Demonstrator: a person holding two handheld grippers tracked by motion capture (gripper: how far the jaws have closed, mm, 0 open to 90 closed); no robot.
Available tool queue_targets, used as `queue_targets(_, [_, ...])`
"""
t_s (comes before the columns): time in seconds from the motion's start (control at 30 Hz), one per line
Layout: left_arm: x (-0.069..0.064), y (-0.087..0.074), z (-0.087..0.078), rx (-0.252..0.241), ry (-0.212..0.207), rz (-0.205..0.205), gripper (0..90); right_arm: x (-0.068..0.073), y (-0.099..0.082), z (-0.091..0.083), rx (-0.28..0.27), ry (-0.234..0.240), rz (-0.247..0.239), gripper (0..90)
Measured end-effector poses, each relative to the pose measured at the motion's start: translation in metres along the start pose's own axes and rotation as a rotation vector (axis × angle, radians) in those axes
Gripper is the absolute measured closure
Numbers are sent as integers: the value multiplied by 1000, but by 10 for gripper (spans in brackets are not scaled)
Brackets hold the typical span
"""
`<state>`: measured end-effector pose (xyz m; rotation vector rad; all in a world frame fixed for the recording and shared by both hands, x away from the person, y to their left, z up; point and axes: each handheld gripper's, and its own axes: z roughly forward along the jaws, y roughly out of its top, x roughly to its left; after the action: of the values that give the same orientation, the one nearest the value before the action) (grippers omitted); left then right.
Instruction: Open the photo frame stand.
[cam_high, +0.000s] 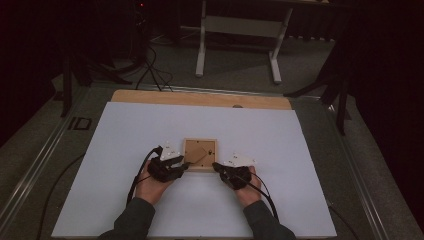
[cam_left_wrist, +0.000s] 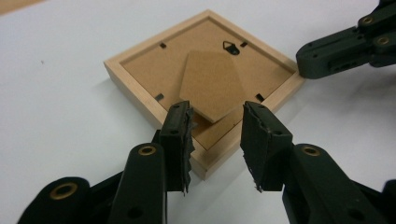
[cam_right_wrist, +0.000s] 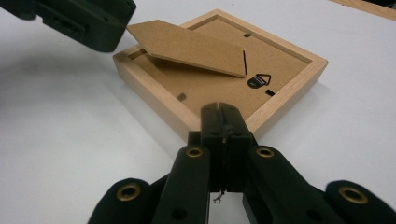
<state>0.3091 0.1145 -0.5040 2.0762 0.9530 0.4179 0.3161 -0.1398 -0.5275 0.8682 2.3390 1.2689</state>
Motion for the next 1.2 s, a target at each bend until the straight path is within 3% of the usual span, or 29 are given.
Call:
queue_targets(0.2, [-3,-1,8,33,7,8,605,0,0,0,-1,1,1,896])
queue_targets(0.27, [-2,0,9,26,4,-13,605,0,0,0,-1,1,2,896])
queue_targets(0.73, [0,9,12,9,28,-47,648,0,0,0,-3,3,2,895])
queue_targets(1.1, [-1,10,11,-3,39,-29,689,0,0,0,-4,4,2,895])
queue_targets(1.2, [-2,8,12,8,57,-4,624,0,0,0,-4,2,1,895])
